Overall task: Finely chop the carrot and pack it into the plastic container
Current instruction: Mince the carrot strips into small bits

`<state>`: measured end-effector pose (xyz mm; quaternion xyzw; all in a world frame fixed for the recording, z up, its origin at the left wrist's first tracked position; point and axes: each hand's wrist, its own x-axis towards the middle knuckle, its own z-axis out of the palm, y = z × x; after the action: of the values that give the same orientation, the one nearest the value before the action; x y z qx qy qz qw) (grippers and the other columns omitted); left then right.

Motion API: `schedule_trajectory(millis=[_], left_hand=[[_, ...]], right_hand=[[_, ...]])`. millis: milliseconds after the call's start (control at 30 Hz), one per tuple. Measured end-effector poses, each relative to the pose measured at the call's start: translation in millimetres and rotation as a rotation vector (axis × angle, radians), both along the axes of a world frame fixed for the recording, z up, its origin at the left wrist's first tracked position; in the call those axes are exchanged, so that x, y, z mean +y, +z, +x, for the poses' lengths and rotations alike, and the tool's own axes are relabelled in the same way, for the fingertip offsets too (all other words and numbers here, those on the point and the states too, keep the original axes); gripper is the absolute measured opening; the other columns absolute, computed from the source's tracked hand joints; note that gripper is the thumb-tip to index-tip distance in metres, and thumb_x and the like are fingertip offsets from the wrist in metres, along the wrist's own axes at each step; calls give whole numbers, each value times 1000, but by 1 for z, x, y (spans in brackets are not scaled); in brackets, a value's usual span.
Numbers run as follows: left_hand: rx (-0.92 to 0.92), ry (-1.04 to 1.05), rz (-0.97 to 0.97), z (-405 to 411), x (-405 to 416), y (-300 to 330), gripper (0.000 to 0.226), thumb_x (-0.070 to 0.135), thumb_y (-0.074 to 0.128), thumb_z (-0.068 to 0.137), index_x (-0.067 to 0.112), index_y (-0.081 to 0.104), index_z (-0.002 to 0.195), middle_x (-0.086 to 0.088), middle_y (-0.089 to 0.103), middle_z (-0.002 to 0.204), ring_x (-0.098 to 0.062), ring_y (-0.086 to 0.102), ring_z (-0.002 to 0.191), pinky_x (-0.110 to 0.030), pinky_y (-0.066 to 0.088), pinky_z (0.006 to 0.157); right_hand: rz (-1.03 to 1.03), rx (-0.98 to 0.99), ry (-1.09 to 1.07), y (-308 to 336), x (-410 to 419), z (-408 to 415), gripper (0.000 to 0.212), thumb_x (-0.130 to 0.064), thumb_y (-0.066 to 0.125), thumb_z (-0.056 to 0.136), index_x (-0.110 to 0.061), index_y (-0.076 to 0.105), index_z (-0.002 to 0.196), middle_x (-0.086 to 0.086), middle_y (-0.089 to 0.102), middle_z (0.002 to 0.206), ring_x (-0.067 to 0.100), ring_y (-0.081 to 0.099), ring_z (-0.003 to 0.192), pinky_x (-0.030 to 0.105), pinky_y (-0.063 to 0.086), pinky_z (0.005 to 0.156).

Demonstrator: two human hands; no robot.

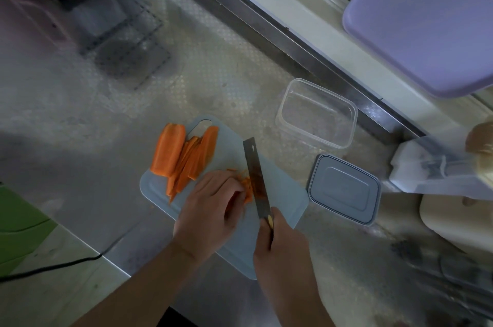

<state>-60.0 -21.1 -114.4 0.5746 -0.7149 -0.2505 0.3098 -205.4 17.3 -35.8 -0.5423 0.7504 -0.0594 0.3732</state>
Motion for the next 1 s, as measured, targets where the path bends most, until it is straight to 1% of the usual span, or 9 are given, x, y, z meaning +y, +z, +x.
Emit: schedule_trajectory(millis=[100,233,333,433,567,667,733,867,1000], left_hand=[[-4,-2,-1,0,0,-1,2,17,73,96,16,72,98,6,69,112,-13,62,112,-17,36,109],[-6,-4,15,1,1,-1,8,20,64,103,17,71,104,7,67,115,-14,59,115,-19,37,109],[-18,-26,28,1,2,-1,17,26,60,102,17,70,111,6,64,122,-15,57,120,-23,37,111],[-36,-35,45,2,4,-2,22,26,66,96,17,68,116,4,61,128,-18,55,125,-27,40,111],[-41,-30,40,3,4,-3,21,15,76,91,18,69,111,4,62,124,-18,57,123,-31,45,108],[-34,-29,23,2,4,-3,18,11,77,89,16,71,104,4,65,119,-17,57,120,-26,42,108],[-29,-28,15,2,3,-3,14,14,74,92,17,70,106,5,64,119,-17,56,120,-23,40,109],[-1,-21,-6,2,3,-3,14,22,62,102,16,70,111,4,64,120,-17,57,119,-32,46,107],[28,-9,50,3,6,-1,24,32,56,102,17,67,118,3,61,127,-17,55,125,-35,45,109]], right_hand=[[-20,-8,25,7,3,-4,19,-31,40,106,-32,47,89,0,52,57,11,56,51,24,38,43],[-25,-9,29,11,4,-9,17,-29,42,106,-30,50,91,1,52,56,11,55,50,21,36,43],[-13,-6,29,11,4,-11,17,-29,42,106,-30,50,90,1,53,57,10,57,53,23,39,46],[1,10,43,9,6,-11,13,-31,42,105,-32,50,95,1,54,59,14,58,53,27,42,47],[2,31,58,8,6,-10,12,-32,41,105,-31,53,102,3,57,61,18,61,57,28,45,48],[12,40,70,9,6,-9,13,-32,39,105,-32,50,99,4,56,61,21,61,56,30,45,49],[22,37,65,10,5,-9,13,-32,39,105,-32,50,100,3,57,61,20,60,55,31,45,49],[40,35,54,14,3,-9,14,-33,37,105,-33,51,107,3,59,64,20,62,58,32,48,53],[37,44,51,16,3,-9,14,-35,38,106,-34,52,108,3,60,65,19,63,59,33,51,56]])
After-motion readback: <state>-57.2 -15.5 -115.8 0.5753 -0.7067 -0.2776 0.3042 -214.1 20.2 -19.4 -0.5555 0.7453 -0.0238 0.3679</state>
